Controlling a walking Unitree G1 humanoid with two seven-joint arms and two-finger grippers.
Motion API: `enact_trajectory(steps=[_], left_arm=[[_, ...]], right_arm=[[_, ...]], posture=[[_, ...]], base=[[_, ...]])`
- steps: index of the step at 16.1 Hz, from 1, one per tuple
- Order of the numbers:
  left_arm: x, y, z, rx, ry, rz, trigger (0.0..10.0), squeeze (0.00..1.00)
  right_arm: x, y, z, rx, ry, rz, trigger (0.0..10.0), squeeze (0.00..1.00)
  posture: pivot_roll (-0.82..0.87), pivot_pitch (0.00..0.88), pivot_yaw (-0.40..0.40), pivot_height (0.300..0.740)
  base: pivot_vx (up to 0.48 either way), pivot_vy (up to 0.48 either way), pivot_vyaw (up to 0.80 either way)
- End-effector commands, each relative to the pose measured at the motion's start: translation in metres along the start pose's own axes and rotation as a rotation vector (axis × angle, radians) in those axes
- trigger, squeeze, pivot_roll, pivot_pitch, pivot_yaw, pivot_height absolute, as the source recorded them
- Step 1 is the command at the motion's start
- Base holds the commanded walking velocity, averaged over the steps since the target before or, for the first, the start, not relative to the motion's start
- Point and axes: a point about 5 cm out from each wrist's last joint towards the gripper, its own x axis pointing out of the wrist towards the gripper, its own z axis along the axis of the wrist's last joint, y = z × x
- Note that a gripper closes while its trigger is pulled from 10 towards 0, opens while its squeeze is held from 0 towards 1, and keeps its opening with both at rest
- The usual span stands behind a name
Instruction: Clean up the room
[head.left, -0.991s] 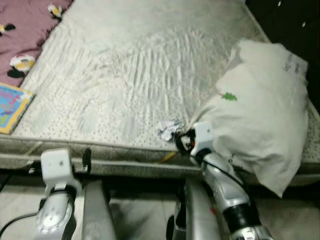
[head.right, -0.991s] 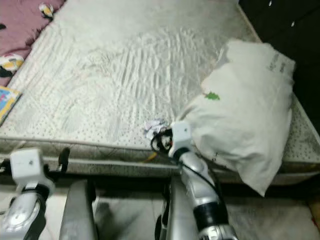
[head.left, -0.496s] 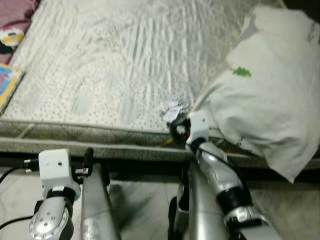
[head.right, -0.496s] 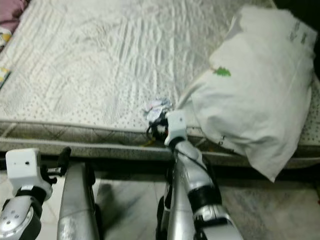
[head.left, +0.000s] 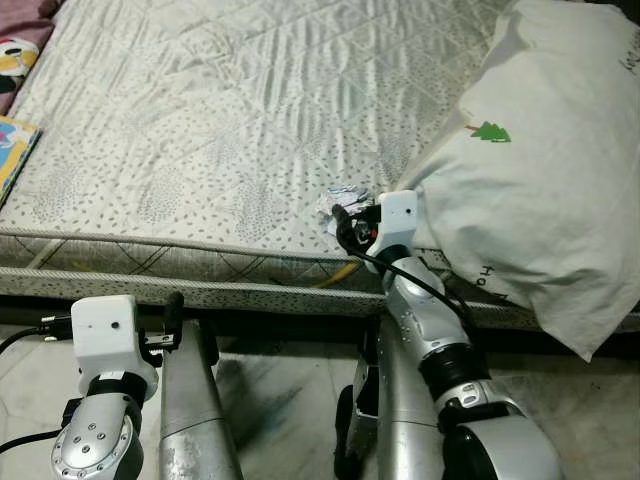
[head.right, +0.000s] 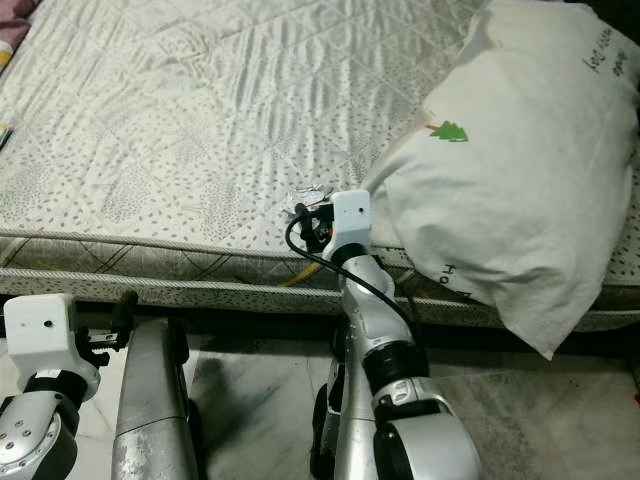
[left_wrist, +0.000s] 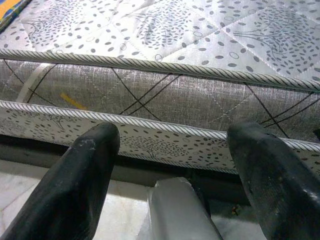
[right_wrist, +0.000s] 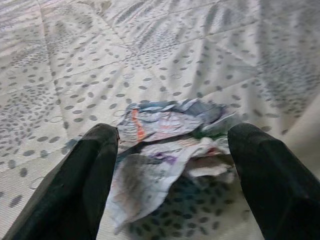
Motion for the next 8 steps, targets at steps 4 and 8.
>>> enact_trajectory(steps=[4,8], left_arm=[[0.001,-0.001,0.000,0.007,0.007,-0.002,10.0,0.00],[0.003,-0.004,0.002,0.003,0.004,-0.016,10.0,0.00]], right_arm=[[0.005,0.014,0.006,0.066,-0.040,0.059,10.0,0.00],[0.011,0.043,-0.003,0.067,-0.003,0.085,10.0,0.00]], posture=[[0.26,0.259,-0.103,0.504],[0.27,0.256,-0.103,0.504]], base=[[0.000,0.000,0.00],[0.000,0.000,0.00]])
